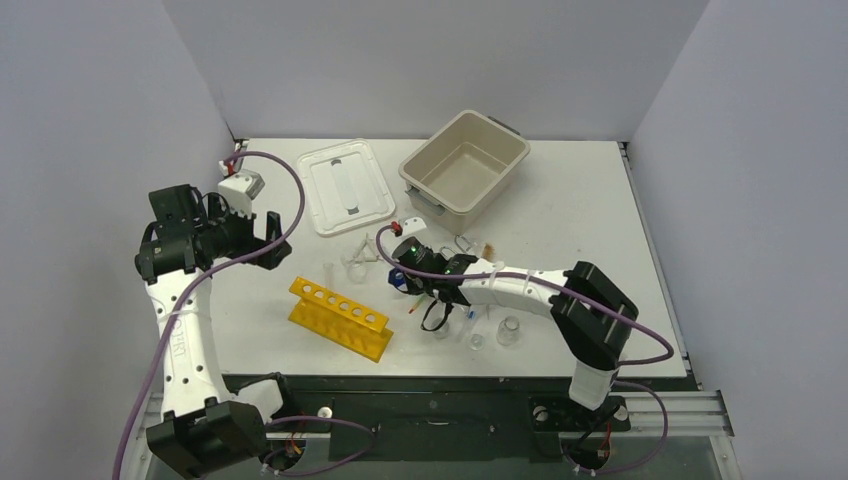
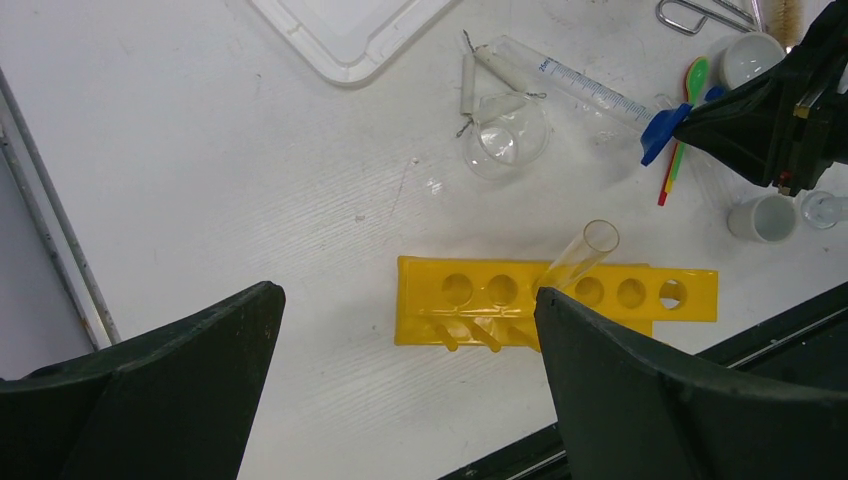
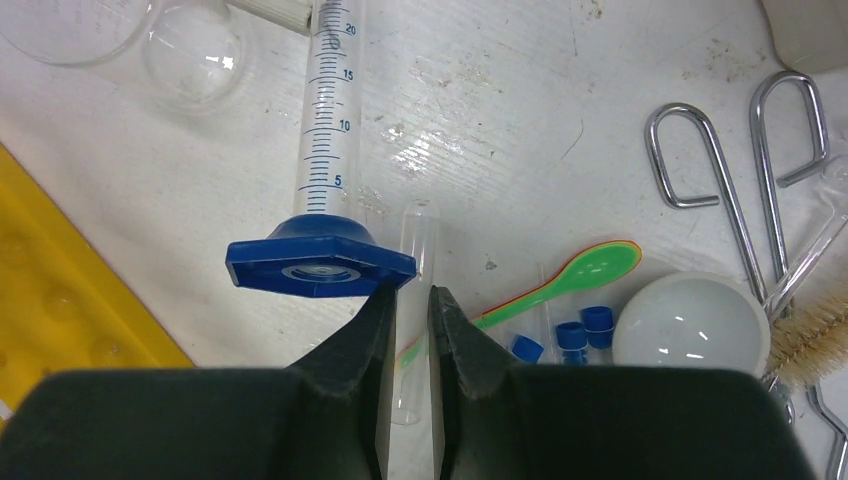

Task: Organize the chemistry lab equipment
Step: Pick up the test tube at the center of the board.

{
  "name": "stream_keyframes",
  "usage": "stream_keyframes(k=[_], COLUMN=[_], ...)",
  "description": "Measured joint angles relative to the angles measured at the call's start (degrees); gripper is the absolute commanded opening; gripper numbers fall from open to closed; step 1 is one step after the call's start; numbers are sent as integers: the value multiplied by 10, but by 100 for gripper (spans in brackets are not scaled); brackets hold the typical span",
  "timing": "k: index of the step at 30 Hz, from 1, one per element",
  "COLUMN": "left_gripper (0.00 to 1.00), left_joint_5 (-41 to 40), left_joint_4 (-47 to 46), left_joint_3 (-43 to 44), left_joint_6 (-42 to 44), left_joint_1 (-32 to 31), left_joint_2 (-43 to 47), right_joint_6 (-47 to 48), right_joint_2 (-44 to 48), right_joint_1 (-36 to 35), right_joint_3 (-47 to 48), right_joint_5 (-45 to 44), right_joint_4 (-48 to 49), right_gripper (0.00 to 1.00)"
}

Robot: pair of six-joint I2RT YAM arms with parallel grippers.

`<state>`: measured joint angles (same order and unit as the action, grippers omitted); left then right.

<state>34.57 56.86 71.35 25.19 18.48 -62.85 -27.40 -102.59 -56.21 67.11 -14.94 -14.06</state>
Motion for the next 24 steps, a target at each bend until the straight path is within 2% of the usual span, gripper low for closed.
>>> stream_keyframes(k=[5, 15, 16, 18, 19, 21, 24], left_gripper=[97, 97, 97, 97, 97, 97, 97], left_joint_5=[3, 2, 2, 2, 2, 2, 2], left_joint_4=[0, 0, 0, 0, 0, 0, 0], left_joint_3=[0, -3, -3, -3, -3, -3, -3], left_joint_6=[2, 8, 8, 8, 8, 8, 8], left_joint_1=[0, 0, 0, 0, 0, 0, 0], left_joint_2=[7, 10, 10, 10, 10, 10, 10], right_joint_6=[2, -3, -3, -3, -3, -5, -6], right_joint_2=[-2, -81, -82, -88, -91, -99, -106], right_joint_1=[3, 4, 4, 4, 5, 7, 8], right_joint_3=[1, 42, 47, 56, 57, 58, 55], right_joint_5=[5, 10, 9, 9, 9, 10, 14], right_joint_4=[-7, -8, -8, -5, -3, -1, 0], right_gripper=[0, 0, 3, 15, 24, 32, 36])
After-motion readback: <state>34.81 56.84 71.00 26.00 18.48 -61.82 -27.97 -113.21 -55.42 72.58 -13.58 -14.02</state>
